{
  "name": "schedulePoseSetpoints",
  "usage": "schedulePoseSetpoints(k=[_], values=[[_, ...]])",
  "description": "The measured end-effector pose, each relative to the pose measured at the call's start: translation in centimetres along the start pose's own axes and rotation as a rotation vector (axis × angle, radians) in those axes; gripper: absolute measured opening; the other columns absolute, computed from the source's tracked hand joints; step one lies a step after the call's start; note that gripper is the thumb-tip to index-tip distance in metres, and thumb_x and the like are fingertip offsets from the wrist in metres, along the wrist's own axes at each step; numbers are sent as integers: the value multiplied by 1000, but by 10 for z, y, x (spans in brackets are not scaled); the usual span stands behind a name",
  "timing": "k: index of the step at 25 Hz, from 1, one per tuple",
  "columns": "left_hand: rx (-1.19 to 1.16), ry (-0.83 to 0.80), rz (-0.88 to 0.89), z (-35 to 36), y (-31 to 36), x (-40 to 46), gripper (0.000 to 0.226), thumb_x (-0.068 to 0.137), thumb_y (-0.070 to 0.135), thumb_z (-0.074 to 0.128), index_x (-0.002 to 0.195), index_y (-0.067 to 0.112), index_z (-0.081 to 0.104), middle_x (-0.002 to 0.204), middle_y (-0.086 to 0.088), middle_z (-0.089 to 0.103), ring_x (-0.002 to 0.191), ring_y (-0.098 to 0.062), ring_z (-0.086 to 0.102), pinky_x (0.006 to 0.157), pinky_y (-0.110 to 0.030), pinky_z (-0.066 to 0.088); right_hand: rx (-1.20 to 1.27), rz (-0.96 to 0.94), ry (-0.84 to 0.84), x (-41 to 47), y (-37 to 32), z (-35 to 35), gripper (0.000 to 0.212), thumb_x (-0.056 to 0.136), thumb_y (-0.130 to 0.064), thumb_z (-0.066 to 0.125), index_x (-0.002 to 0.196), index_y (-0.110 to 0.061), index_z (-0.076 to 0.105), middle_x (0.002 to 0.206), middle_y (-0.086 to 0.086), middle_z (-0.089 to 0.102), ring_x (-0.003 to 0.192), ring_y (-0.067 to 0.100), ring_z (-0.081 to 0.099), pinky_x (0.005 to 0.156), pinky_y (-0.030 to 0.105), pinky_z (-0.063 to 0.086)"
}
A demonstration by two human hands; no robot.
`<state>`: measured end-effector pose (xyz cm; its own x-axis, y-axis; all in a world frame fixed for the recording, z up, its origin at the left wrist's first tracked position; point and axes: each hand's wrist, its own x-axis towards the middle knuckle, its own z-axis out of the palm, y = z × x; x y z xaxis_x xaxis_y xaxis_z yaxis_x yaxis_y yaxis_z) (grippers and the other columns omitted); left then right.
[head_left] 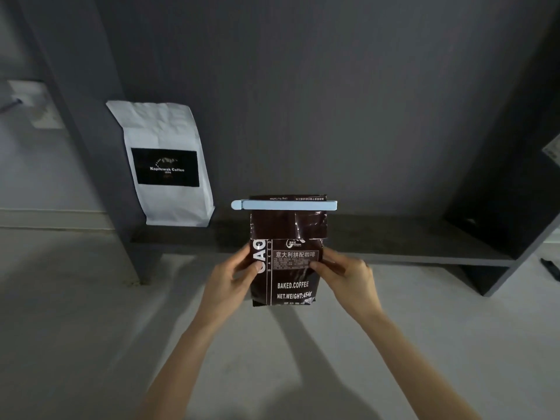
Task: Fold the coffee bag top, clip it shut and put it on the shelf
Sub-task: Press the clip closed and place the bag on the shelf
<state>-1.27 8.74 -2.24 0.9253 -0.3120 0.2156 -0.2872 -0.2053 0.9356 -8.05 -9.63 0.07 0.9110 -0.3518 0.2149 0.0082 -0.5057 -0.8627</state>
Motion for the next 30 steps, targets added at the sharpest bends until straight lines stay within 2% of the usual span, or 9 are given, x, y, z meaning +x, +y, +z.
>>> schedulePoseSetpoints(k=[3, 6, 8, 11, 16, 18, 22, 25, 30], values=[[68, 48, 77, -15, 15, 30, 46, 85, 12, 56, 128, 23, 44, 111, 21, 54, 87, 25, 52, 80, 2, 41, -26, -77, 11, 35, -21, 3, 26, 80, -15, 61, 104, -26, 65, 82, -14, 67, 71, -11, 59, 63, -4, 39], [138, 112, 120, -33, 23, 62, 44, 85, 13, 55, 128, 17, 45, 112, 10, 59, 101, 3, 58, 82, -2, 43, -27, -121, 0, 69, -41, 12, 23, 81, -16, 60, 102, -24, 66, 82, -10, 68, 76, 1, 61, 65, 0, 40], [179, 147, 138, -43, 25, 81, 44, 86, 12, 54, 129, 13, 44, 113, 4, 58, 104, -8, 57, 77, 2, 42, -27, -159, -8, 89, -51, 20, 22, 82, -16, 60, 102, -22, 66, 81, -12, 66, 76, 1, 59, 65, -4, 38], [216, 180, 147, -53, 22, 107, 45, 86, 12, 53, 129, 11, 42, 116, -6, 60, 100, -9, 55, 69, 6, 40, -22, -196, -6, 115, -54, 35, 23, 82, -14, 59, 104, -20, 65, 83, -13, 64, 76, -1, 57, 61, -9, 36], [195, 177, 93, -59, 5, 137, 44, 86, 9, 52, 129, 8, 43, 121, -8, 60, 105, -10, 54, 72, 7, 39, -3, -197, -22, 141, -44, 56, 23, 83, -13, 57, 104, -21, 65, 92, -6, 71, 75, -6, 57, 62, -7, 38], [191, 173, 69, -58, -5, 143, 45, 86, 8, 51, 130, 9, 42, 124, -7, 58, 110, -12, 54, 79, 2, 40, -18, -189, -46, 146, -40, 62, 25, 85, -12, 55, 107, -19, 63, 97, 0, 72, 79, -4, 57, 60, -8, 37], [154, 125, 40, -56, -12, 148, 48, 88, 7, 49, 134, 13, 36, 131, -7, 53, 115, -12, 49, 98, -27, 40, -28, -157, -125, 149, -34, 67, 29, 87, -8, 49, 114, -15, 56, 106, 6, 69, 86, 5, 59, 58, -8, 37], [147, 96, 30, -52, -9, 146, 51, 88, 6, 47, 136, 15, 31, 126, -1, 50, 111, -9, 47, 94, -26, 40, -25, -154, -179, 148, -34, 67, 34, 87, -9, 49, 120, -19, 50, 112, 3, 65, 95, 9, 58, 59, -8, 37], [248, 41, 17, -53, 4, 138, 57, 89, 9, 47, 139, 19, 22, 136, -9, 48, 119, -18, 49, 93, -24, 40, -75, -149, -223, 141, -40, 60, 41, 87, -13, 49, 126, -23, 42, 117, 0, 61, 109, 17, 58, 58, -10, 34]])
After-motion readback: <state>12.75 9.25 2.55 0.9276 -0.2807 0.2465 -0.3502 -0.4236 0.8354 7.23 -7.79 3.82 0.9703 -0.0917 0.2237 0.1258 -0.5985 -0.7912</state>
